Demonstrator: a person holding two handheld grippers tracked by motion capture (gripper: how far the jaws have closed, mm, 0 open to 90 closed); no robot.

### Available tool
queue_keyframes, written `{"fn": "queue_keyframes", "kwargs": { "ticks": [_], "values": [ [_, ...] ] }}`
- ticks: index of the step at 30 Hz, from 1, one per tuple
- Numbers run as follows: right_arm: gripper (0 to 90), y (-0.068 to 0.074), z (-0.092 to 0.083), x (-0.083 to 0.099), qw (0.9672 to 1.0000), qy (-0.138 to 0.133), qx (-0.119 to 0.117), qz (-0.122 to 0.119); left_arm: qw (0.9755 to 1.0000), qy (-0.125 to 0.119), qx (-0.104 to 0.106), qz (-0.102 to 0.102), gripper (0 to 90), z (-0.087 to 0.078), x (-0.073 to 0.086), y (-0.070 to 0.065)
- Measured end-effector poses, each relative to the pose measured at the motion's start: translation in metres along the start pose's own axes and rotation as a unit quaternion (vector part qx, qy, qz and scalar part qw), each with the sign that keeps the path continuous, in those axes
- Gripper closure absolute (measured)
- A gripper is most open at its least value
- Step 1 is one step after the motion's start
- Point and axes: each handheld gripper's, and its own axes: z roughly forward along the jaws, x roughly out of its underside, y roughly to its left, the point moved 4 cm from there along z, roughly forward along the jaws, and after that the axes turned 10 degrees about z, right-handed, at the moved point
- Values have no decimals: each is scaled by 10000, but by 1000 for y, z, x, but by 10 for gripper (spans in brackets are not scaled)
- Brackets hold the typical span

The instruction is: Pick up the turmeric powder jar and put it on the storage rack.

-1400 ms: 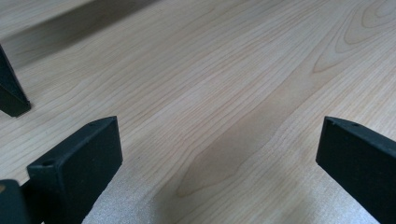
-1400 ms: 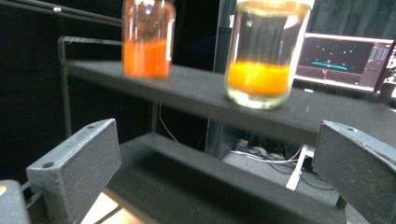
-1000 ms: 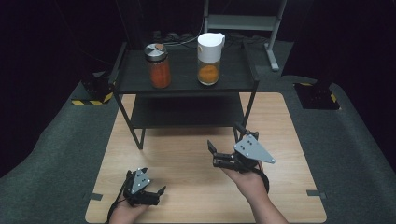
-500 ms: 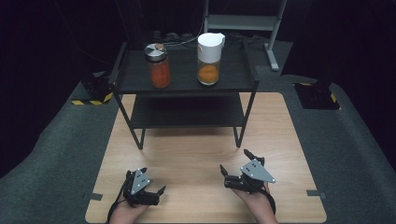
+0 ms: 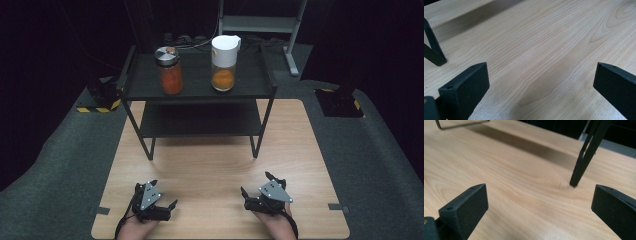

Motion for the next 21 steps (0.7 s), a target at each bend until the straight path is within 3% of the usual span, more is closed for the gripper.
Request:
{"fn": "queue_keyframes", "kwargs": {
  "ticks": [6, 16, 21],
  "values": [
    [5, 1, 2, 3, 9993, 319, 171, -38, 10000, 1, -4, -12, 5, -1, 0, 0],
    [6, 7, 0, 4, 9988, 355, 274, -170, 10000, 57, -43, 12, 5, 1, -1, -2],
    [6, 5, 0, 4, 9989, 384, 245, -109, 9999, 91, -53, 40, 6, 1, -3, -3]
  ]
}}
